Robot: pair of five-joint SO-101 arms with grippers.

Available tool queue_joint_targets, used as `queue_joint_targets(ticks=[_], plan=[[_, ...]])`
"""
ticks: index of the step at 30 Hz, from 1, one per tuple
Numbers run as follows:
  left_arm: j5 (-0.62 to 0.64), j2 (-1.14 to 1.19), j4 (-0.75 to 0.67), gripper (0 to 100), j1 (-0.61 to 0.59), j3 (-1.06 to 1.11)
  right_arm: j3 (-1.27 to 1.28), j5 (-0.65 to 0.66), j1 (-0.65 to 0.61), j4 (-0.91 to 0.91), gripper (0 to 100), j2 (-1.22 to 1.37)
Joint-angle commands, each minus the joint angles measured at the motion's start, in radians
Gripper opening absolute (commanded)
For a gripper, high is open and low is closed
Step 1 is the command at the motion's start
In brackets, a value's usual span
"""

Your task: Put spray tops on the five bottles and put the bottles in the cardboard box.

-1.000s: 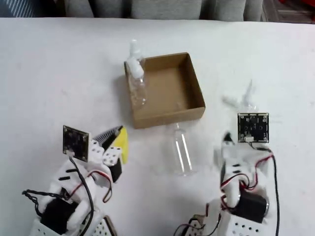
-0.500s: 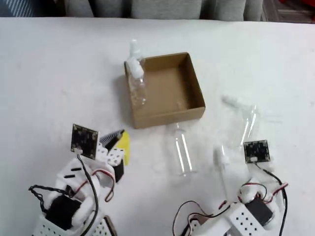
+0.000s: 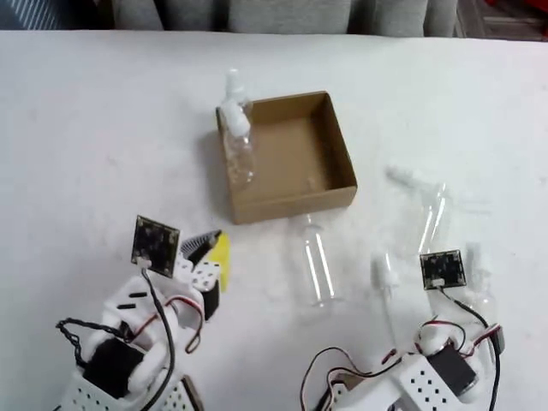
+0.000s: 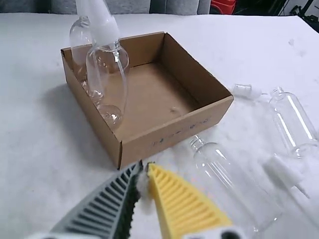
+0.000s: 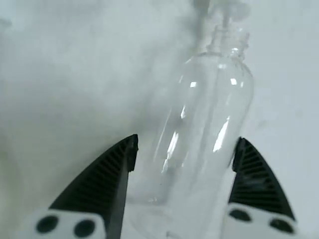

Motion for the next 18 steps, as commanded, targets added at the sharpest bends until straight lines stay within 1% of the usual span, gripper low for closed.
queue_joint_targets(ticks=[1, 8, 13, 15, 18], plan=[[-0.015, -0.007, 0.009, 2, 0.013, -0.005, -0.077, 0.008, 0.013, 0.047, 24.6, 0.012], [-0.015, -0.007, 0.009, 2, 0.008, -0.005, -0.230, 0.003, 0.013, 0.186, 24.5, 0.012], [-0.015, -0.007, 0.009, 2, 0.007, -0.003, -0.368, -0.107, 0.008, 0.234, 24.4, 0.031], [-0.015, -0.007, 0.009, 2, 0.007, -0.003, -0.420, -0.109, 0.008, 0.234, 24.4, 0.094], [-0.015, -0.007, 0.009, 2, 0.007, -0.003, -0.520, -0.112, 0.008, 0.234, 24.4, 0.285]])
